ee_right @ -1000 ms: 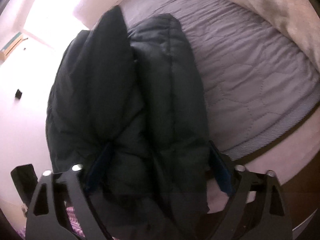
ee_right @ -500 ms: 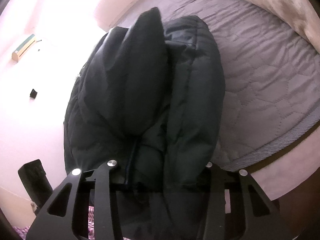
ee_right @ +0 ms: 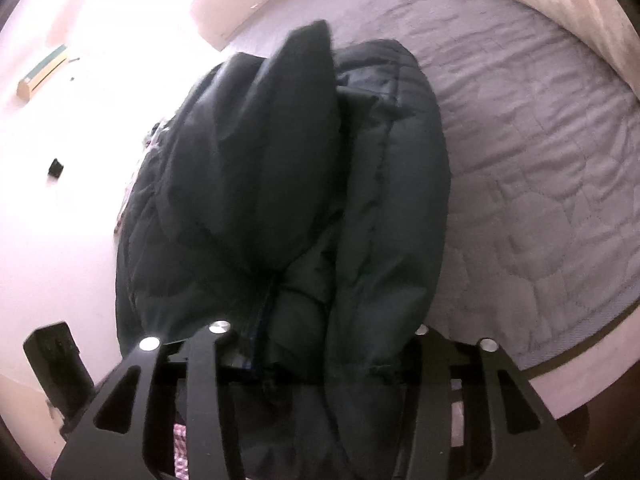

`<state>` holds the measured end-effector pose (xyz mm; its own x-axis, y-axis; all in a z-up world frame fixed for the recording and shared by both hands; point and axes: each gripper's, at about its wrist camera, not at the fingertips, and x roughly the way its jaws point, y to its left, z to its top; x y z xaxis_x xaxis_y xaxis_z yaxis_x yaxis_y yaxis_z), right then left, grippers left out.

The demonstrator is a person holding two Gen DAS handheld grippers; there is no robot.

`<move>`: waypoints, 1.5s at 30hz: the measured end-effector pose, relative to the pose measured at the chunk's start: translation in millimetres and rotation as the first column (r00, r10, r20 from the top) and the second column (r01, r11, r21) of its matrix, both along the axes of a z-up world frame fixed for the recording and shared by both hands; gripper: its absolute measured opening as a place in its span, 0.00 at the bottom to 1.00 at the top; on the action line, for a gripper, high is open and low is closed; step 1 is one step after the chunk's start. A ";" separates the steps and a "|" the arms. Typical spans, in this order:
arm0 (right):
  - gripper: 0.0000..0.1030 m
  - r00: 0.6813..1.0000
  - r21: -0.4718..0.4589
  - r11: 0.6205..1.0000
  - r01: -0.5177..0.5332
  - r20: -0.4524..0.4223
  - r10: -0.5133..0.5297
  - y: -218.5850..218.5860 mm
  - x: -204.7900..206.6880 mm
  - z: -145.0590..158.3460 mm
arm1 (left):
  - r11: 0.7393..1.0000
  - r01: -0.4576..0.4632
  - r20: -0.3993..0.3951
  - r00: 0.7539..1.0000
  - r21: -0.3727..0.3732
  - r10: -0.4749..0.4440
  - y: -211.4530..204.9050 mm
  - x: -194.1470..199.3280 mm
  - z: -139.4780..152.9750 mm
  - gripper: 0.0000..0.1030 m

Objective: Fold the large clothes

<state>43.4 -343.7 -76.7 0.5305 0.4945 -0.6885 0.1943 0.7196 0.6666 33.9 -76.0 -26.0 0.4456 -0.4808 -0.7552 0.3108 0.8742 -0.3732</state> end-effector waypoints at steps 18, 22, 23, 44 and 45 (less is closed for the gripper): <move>0.47 0.999 0.143 0.989 0.037 -0.033 -0.033 -23.0 -3.0 -15.5 | 1.000 0.000 0.022 1.000 0.029 -0.001 -0.5 -4.5 -1.6 0.55; 0.43 1.000 0.119 0.992 0.030 -0.008 -0.029 -19.2 -1.6 -7.0 | 1.000 0.003 0.037 0.999 0.021 -0.004 5.0 -2.4 0.7 0.52; 0.42 1.000 0.114 0.993 0.030 -0.005 -0.029 -5.5 3.1 -3.3 | 1.000 0.002 0.044 0.999 0.020 -0.003 7.1 -1.7 1.5 0.51; 0.41 0.989 -0.004 0.989 -0.146 0.040 0.146 105.5 89.5 11.2 | 0.973 -0.231 0.068 0.970 -0.027 0.232 129.3 45.4 -7.6 0.50; 0.41 0.988 -0.008 0.989 -0.148 0.044 0.148 104.9 85.1 11.0 | 0.973 -0.229 0.072 0.970 -0.024 0.230 128.3 44.9 -7.9 0.50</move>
